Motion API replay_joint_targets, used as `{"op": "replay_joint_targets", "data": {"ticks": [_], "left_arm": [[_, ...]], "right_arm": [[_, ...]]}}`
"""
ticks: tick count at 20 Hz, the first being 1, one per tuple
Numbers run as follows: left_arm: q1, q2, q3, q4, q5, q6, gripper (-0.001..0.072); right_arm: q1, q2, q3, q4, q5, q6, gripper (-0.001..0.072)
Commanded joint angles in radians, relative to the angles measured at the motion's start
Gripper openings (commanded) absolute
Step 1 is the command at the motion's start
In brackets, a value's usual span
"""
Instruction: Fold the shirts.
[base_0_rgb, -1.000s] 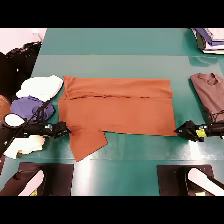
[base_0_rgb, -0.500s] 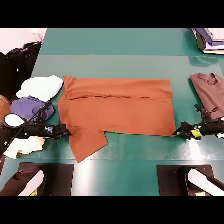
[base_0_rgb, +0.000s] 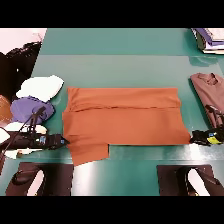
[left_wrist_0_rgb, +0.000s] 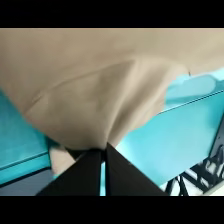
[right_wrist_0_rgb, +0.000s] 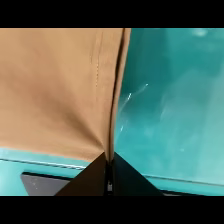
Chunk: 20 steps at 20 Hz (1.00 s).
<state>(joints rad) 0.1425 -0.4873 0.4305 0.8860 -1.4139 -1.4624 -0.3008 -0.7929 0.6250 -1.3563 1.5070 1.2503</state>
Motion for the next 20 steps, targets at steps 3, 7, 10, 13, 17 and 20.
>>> {"op": "replay_joint_targets", "data": {"ticks": [3,7,10,13,17,20], "left_arm": [[0.001,-0.150,0.162,-0.039,0.153,0.051,0.0025],[0.001,-0.483,0.327,-0.103,0.255,0.157,0.0026],[0.001,-0.685,0.465,-0.114,0.308,0.182,0.0026],[0.001,-0.831,0.593,-0.118,0.352,0.182,0.0027],[0.001,-0.966,0.718,-0.151,0.371,0.206,0.0027],[0.001,-1.009,0.761,-0.156,0.425,0.205,0.0034]], "right_arm": [[0.085,-0.093,0.184,0.056,-0.051,0.028,0.0017],[0.197,-0.331,0.359,0.056,-0.130,0.063,0.0017],[0.243,-0.498,0.494,0.057,-0.162,0.101,0.0017],[0.247,-0.634,0.626,0.096,-0.175,0.119,0.0017],[0.240,-0.789,0.785,0.189,-0.178,0.119,0.0018],[0.225,-0.890,0.892,0.349,-0.218,0.122,0.0232]]}}
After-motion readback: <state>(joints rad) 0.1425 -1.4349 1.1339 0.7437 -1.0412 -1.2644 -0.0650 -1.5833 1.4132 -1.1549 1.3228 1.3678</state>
